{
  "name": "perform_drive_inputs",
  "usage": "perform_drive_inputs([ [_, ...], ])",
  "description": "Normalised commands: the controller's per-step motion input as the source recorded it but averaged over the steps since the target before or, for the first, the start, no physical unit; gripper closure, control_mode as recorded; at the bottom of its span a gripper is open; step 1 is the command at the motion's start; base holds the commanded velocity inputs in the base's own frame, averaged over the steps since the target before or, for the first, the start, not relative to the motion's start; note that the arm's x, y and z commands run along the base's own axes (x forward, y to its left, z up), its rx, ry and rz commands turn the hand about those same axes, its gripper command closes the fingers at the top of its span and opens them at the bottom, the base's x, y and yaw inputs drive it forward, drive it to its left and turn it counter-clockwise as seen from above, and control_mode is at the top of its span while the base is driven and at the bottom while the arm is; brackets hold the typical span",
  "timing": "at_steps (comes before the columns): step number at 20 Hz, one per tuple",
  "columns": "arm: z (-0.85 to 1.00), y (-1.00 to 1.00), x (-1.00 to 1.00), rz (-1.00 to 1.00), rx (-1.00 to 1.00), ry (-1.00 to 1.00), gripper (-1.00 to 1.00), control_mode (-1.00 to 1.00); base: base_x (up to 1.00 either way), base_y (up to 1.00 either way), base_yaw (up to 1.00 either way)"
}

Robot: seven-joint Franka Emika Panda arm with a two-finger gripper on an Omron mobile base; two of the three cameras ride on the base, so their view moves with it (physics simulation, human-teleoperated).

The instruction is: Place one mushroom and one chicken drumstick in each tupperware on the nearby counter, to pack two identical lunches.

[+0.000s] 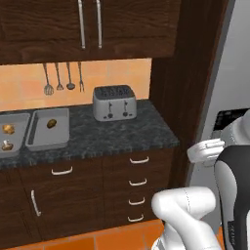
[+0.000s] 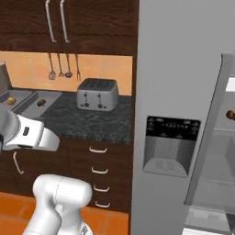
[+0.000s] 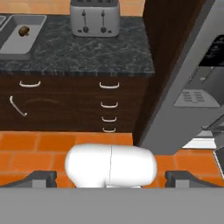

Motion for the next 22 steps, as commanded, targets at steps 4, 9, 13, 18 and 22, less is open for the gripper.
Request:
perform_drive_inputs([
  [4, 0.00, 0.00, 0.00, 0.00, 0.00, 0.00, -1.00, 1.00, 0.00, -1.00, 0.00],
  [9, 0.00, 0.00, 0.00, 0.00, 0.00, 0.00, -1.00, 1.00, 0.00, -1.00, 0.00],
  [13, 0.00, 0.00, 0.00, 0.00, 0.00, 0.00, -1.00, 1.00, 0.02, -1.00, 0.00],
  [18, 0.00, 0.00, 0.00, 0.00, 0.00, 0.00, -1.00, 1.00, 0.29, -0.77, 0.00],
  [22, 0.00, 0.00, 0.00, 0.00, 0.00, 0.00, -1.00, 1.00, 0.29, -0.52, -0.02],
])
